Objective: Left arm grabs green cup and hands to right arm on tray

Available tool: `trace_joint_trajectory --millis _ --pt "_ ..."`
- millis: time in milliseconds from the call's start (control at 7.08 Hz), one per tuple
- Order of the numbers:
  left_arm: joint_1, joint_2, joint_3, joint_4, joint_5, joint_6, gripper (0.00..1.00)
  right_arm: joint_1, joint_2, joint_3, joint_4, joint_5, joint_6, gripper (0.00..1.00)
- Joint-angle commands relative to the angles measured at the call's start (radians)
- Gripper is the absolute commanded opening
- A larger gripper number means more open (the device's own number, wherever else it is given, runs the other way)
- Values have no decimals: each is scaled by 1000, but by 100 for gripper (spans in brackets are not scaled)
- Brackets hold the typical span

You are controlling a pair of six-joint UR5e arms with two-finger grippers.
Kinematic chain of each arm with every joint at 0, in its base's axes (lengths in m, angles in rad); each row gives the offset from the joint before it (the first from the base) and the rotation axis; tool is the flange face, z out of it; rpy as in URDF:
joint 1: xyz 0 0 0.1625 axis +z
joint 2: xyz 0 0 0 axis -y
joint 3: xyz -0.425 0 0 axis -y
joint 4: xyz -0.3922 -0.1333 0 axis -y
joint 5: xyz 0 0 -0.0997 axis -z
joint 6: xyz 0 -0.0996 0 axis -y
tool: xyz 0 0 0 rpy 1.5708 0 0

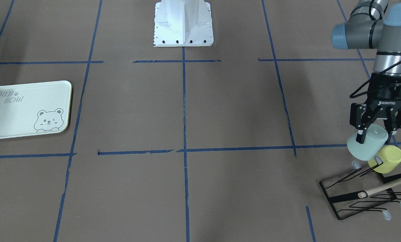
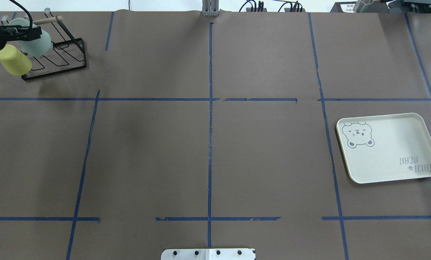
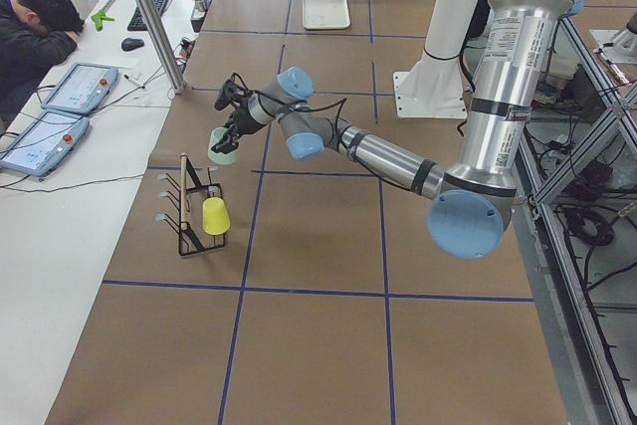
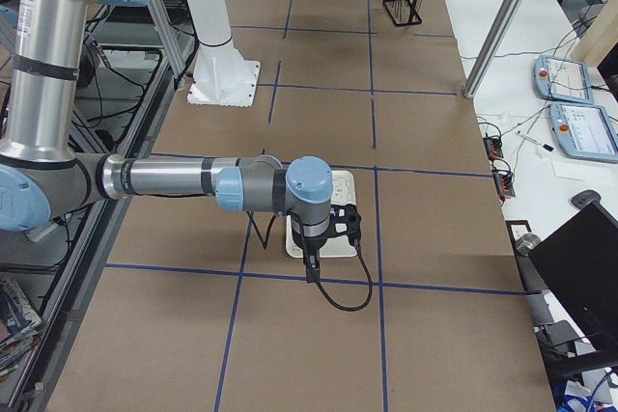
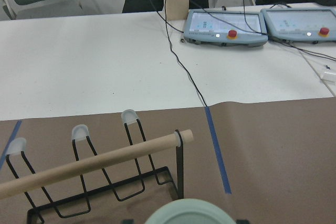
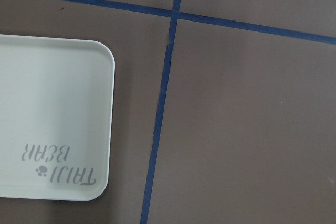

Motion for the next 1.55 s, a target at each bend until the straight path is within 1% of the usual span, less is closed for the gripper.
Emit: trace_joint_trajectory --millis 0,141,283,424,565,707,848,989,1130,1272,1413 --pt "-11 -14 -119 130 -3 -27 37 0 0 19 6 0 -3 100" --pt "-2 -15 -125 127 -15 -134 38 0 -1 25 64 24 4 100" --pt "3 -17 -120 120 -106 -255 39 0 0 25 80 173 39 100" --pt "19 -34 -122 114 -188 -377 40 0 -1 25 122 309 49 100" --pt "79 -51 -120 76 -191 -497 40 0 0 27 165 348 91 100" --pt "151 -57 -119 64 -190 -570 40 -2 2 25 302 359 226 100" --pt "176 -78 -119 60 -190 -602 40 -16 2 25 472 373 420 100" --pt "214 -103 -114 37 -190 -703 40 -60 2 22 664 365 631 100" --pt "262 -126 -100 -22 -187 -789 40 -106 11 21 802 338 797 100" --pt "286 -138 -97 -79 -185 -838 40 -164 40 21 893 290 921 100" --pt "312 -144 -94 -127 -170 -896 41 -231 75 21 978 211 1055 100"
